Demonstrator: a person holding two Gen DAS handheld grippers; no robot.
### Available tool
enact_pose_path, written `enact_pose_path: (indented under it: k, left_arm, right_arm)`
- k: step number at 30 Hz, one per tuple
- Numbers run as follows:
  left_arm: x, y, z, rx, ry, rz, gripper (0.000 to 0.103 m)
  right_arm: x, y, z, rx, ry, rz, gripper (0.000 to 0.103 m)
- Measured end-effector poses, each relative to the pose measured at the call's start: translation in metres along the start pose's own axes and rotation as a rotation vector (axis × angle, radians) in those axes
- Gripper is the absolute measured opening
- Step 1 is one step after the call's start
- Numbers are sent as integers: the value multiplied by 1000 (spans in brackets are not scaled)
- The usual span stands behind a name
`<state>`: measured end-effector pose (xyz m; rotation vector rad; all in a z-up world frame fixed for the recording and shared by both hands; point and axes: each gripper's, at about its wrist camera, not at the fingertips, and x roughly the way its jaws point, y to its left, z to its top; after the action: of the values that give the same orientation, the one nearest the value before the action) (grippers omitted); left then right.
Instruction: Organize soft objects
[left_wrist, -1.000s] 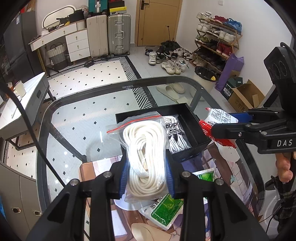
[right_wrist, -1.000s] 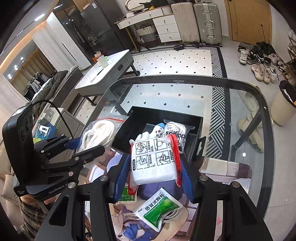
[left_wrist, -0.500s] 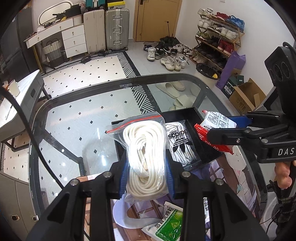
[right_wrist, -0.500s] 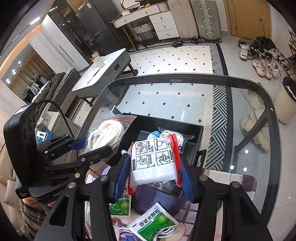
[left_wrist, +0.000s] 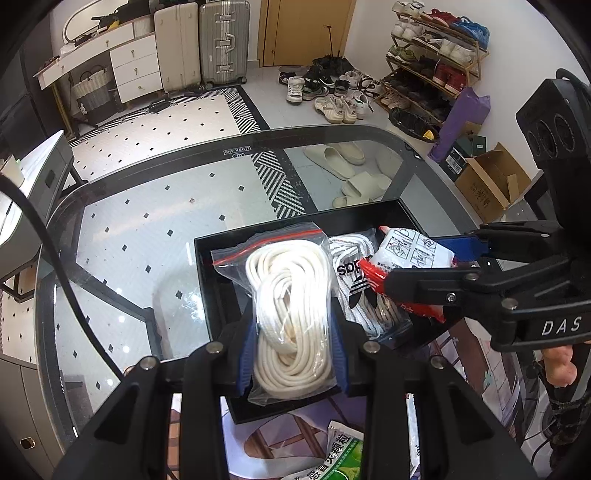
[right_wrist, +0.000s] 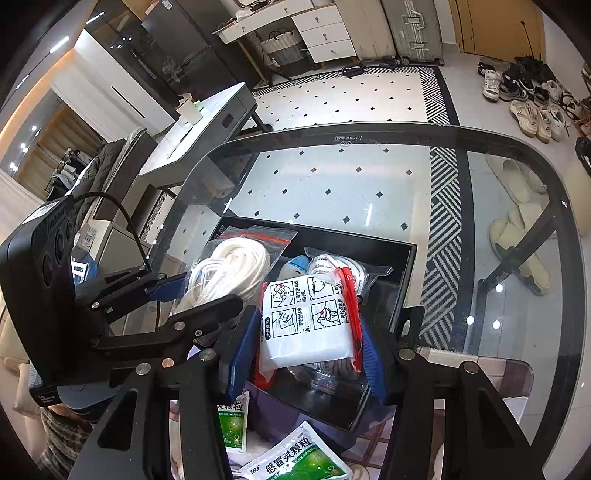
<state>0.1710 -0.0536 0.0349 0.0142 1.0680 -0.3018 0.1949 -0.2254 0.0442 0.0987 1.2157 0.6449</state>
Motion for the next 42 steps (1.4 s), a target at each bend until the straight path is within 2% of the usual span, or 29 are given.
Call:
enact_pose_path:
  k: [5, 19, 27, 30, 32, 35, 40, 42]
  left_arm:
    - [10, -2, -2, -7, 32, -27, 33]
    - [13, -16, -24, 0, 68, -5, 33]
    - [14, -17, -25, 8, 78, 14, 34]
    - [12, -18, -24, 20, 74, 19, 41]
    - [8, -20, -23, 20, 56, 17, 51]
    - [3, -21, -23, 35, 49, 23, 56]
    - [-8, -20, -21, 40, 30, 11, 62]
    - [-13, -18, -21, 31, 21, -14, 67]
  right_arm:
    - [12, -1, -2, 1, 20, 16, 52]
    - [24, 2, -8, -31, 45, 9, 52]
    - [23, 3, -13, -54, 62, -9, 53]
    - [24, 6, -15, -67, 73, -9, 58]
    - [23, 7, -17, -64, 72, -10, 60]
    - [20, 9, -18, -63, 66, 2, 67]
    - [7, 16, -18, -73, 40, -13, 85]
    - [1, 16, -18, -76, 31, -15, 86]
